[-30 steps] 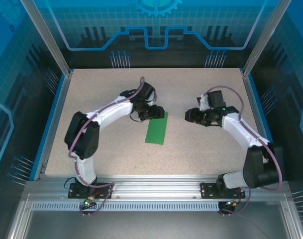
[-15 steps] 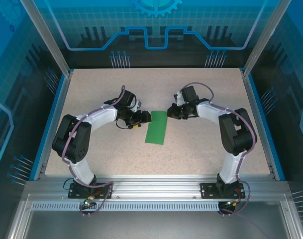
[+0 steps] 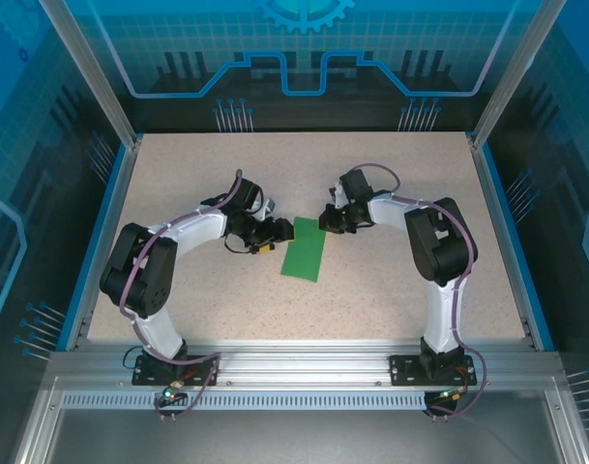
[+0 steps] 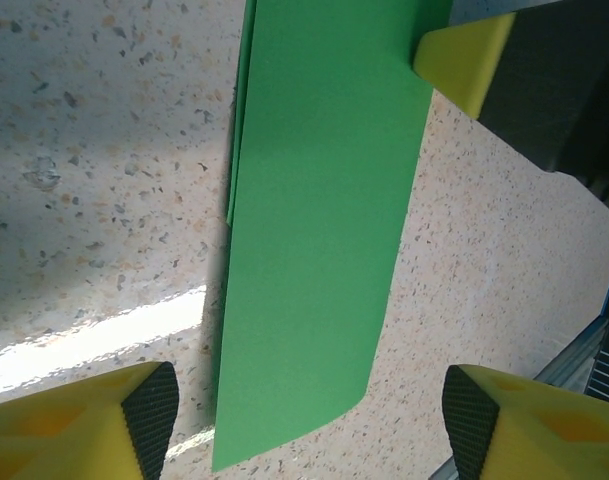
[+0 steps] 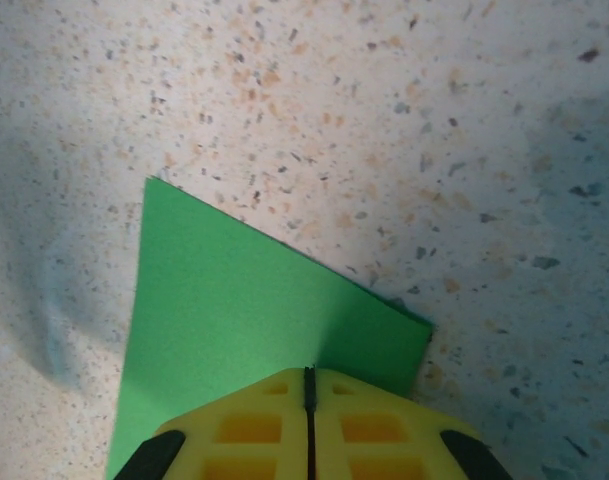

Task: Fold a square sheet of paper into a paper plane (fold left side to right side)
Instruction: Third fold the triangle at the center of the table.

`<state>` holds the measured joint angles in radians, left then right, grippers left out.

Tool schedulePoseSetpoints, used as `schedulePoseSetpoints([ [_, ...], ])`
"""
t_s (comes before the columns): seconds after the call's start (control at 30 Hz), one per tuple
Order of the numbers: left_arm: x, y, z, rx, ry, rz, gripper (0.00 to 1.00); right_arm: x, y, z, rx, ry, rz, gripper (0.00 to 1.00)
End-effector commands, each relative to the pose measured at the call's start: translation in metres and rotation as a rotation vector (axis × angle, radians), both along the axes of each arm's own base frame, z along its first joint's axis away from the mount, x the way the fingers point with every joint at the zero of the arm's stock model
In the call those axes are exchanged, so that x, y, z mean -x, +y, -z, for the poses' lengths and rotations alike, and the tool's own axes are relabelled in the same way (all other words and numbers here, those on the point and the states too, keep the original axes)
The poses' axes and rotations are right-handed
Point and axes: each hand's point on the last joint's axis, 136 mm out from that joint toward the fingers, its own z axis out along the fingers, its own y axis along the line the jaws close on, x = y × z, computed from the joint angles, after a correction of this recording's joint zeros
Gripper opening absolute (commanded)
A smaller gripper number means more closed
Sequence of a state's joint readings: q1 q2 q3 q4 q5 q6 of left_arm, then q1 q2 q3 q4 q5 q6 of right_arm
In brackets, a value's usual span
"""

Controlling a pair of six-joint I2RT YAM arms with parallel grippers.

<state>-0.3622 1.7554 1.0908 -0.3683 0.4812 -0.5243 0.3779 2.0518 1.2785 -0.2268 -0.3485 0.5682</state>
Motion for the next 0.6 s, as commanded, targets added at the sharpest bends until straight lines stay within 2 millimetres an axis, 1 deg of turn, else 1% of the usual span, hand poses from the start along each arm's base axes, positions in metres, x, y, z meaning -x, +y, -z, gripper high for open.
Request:
schedulePoseSetpoints([
  [0.0, 0.002, -0.001, 0.004, 0.024, 0.049, 0.010, 0.73, 0.004, 0.009, 0.008, 0.019, 0.015, -0.042, 0.07],
  [0.23, 0.001, -0.007, 0.010, 0.041, 0.081, 0.025, 0.72, 0.003, 0.011, 0.017, 0.047, 0.025, -0.107, 0.07],
  [0.57, 0.001, -0.018, 0.022, 0.085, 0.124, 0.044, 0.63, 0.007, 0.011, 0.018, 0.047, 0.027, -0.118, 0.07],
])
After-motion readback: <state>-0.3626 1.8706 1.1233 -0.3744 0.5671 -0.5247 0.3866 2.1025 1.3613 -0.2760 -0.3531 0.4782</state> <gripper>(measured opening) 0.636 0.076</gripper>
